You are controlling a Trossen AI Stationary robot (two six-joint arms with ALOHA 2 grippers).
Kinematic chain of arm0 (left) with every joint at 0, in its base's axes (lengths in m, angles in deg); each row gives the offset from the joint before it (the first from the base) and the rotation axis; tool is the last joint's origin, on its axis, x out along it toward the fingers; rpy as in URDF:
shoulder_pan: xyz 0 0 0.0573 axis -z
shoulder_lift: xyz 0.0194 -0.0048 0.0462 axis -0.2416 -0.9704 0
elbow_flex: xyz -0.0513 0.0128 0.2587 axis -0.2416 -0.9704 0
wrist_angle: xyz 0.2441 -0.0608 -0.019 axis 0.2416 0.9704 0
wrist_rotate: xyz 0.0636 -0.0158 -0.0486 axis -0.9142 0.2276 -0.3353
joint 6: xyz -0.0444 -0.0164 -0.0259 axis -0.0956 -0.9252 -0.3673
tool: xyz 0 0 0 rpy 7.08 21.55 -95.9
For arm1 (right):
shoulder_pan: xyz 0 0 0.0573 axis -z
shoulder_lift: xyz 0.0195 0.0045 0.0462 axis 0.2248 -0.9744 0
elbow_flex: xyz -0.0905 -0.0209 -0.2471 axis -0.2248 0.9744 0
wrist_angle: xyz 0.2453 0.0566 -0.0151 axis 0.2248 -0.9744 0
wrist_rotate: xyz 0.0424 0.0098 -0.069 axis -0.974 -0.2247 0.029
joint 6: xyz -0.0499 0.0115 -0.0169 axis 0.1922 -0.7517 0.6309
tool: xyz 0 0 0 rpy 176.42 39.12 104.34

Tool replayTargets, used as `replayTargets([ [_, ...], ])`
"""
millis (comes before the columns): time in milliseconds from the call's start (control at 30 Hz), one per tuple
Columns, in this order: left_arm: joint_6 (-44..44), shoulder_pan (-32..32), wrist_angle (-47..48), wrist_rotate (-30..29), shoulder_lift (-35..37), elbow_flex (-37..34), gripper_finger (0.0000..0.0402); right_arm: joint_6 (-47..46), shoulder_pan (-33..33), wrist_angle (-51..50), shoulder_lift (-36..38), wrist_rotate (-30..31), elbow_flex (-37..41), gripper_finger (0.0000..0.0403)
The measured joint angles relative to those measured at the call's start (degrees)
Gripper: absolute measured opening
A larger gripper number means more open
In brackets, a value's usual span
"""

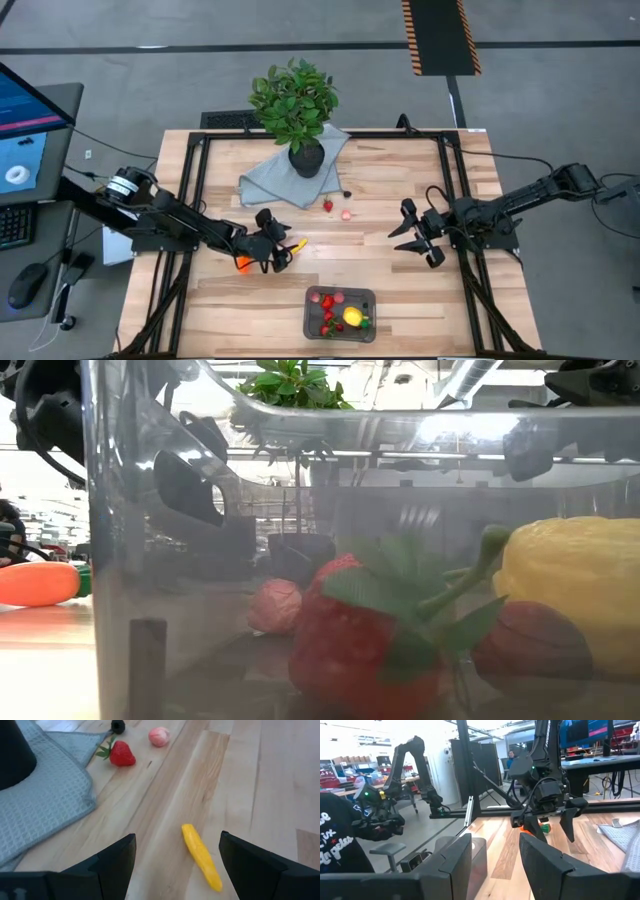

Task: Pick and placing Produce into tupperware
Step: Put the yellow corn into the black bin

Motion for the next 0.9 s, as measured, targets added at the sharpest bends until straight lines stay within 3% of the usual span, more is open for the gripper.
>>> replayTargets([
  [267, -2.4, 1.0, 0.8, -0.1, -1.2, -0.1, 0.0274, -0.9, 0.0, -0.8, 0.0, 0.0, 0.0, 0.0187],
  [633, -4.8, 1.0, -0.3, 0.6, -10.5, 2.5, 0.0274, -0.9, 0.0, -1.0, 0.0, 0.0, 0.0, 0.0186],
  [900, -1.7, 1.0, 0.1, -0.1, -13.8, 5.8, 0.0274, -0.9, 0.0, -1.2, 0.0, 0.0, 0.0, 0.0185],
])
